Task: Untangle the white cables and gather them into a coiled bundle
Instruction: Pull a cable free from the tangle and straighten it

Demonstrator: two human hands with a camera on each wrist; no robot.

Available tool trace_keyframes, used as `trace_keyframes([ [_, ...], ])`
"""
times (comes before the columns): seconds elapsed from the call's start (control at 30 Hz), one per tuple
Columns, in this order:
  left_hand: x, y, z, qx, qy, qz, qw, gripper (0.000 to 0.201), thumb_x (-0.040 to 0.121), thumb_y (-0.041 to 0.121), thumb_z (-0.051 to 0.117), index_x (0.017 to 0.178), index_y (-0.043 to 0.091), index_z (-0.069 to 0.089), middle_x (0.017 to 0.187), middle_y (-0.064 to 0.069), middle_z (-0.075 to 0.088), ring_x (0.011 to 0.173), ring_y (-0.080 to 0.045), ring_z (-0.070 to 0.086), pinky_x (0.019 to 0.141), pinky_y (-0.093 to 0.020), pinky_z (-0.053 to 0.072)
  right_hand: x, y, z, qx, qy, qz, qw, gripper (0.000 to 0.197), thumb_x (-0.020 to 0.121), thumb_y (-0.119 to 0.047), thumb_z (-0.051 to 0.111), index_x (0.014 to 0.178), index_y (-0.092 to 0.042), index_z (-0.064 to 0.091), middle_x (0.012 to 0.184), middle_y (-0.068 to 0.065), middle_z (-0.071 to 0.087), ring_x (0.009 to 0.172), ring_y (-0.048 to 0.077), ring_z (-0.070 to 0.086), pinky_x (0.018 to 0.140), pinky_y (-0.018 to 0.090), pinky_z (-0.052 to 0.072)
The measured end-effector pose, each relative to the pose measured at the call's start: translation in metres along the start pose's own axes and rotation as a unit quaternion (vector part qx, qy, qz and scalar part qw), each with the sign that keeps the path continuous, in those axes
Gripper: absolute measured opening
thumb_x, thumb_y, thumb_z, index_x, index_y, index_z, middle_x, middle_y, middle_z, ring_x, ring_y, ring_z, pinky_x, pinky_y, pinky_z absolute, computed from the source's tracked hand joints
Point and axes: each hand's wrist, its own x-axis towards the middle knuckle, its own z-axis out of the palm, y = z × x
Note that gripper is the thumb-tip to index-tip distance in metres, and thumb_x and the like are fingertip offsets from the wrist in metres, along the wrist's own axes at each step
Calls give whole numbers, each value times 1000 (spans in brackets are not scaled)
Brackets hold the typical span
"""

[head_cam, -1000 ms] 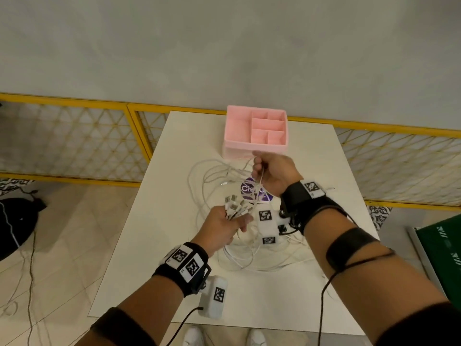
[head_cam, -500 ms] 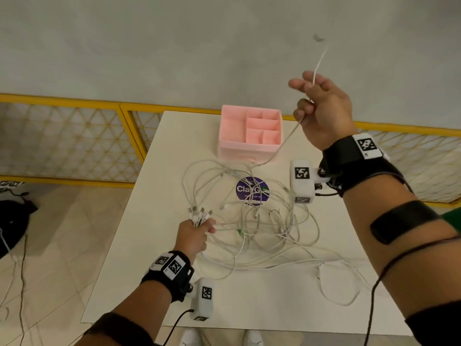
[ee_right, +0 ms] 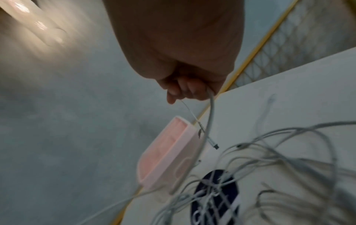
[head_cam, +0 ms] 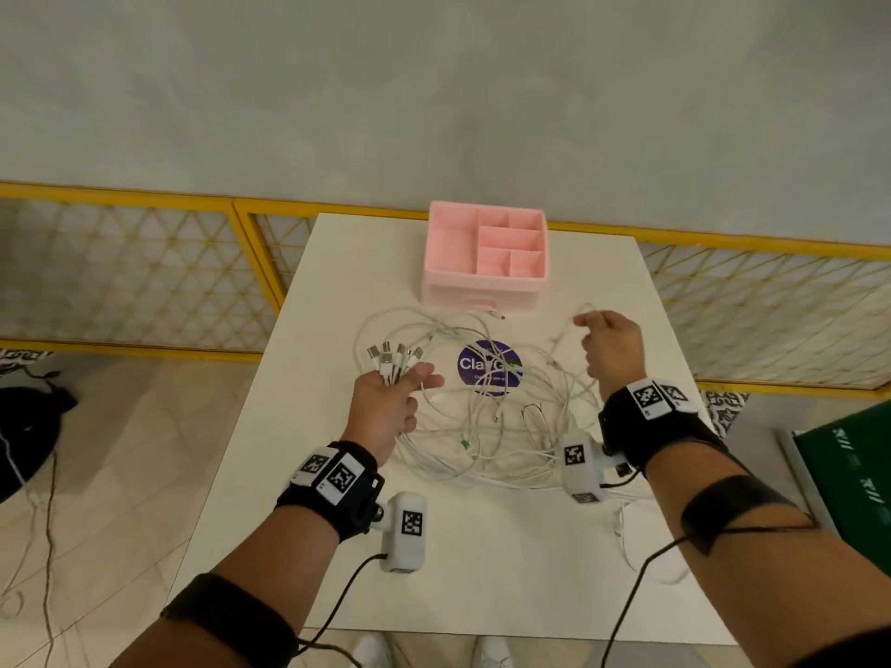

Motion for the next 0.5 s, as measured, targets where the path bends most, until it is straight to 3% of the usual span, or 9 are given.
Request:
trace_keyframes([
  [0.1, -3, 0, -2, 4, 5, 7, 1000, 27, 97, 24, 66, 109, 0, 68, 104, -8, 77, 45, -8, 24, 40, -19, 25, 15, 15, -40, -52, 80, 25, 995, 30, 90, -11, 43, 85, -21, 72, 88, 4, 65, 79, 24, 56, 66, 28, 44],
  [0.17, -3, -1, -5, 7, 19, 6, 1000, 24, 98, 24, 64, 106, 1, 69, 101, -7, 78, 45, -8, 25, 40, -19, 24, 22, 19, -73, -98, 127, 37, 986, 36, 92, -7, 39, 98, -16, 73, 111, 12, 69, 100, 31, 62, 84, 37, 50],
  [0.23, -3, -4, -7, 2, 31, 4, 1000, 21, 99, 23, 61, 99, 3, 69, 86, -6, 75, 44, -8, 27, 40, -20, 24, 25, 22, -108, -158, 171, 55, 971, 36, 97, -14, 39, 114, -9, 70, 120, 18, 67, 108, 36, 62, 86, 38, 47],
  [0.33, -6, -7, -8, -30, 34, 12, 999, 31, 102, 30, 56, 83, 8, 64, 59, 0, 54, 40, -6, 31, 38, -19, 22, 28, 42, -157, -257, 222, 119, 933, 41, 103, -26, 36, 128, -3, 58, 126, 23, 61, 114, 44, 59, 94, 48, 46],
  [0.43, -10, -6, -2, -76, 36, 8, 996, 39, 103, 36, 52, 71, 14, 53, 49, 6, 40, 38, -5, 28, 37, -18, 19, 25, 71, -184, -322, 190, 191, 907, 49, 101, -31, 38, 139, -3, 49, 138, 24, 52, 126, 43, 50, 104, 53, 43],
  [0.5, -14, -4, 6, -102, 34, 2, 994, 41, 103, 37, 51, 68, 16, 48, 48, 7, 35, 38, -5, 25, 37, -18, 16, 18, 80, -182, -409, 177, 246, 861, 61, 102, -37, 37, 151, -1, 30, 151, 27, 34, 139, 43, 35, 114, 55, 30],
])
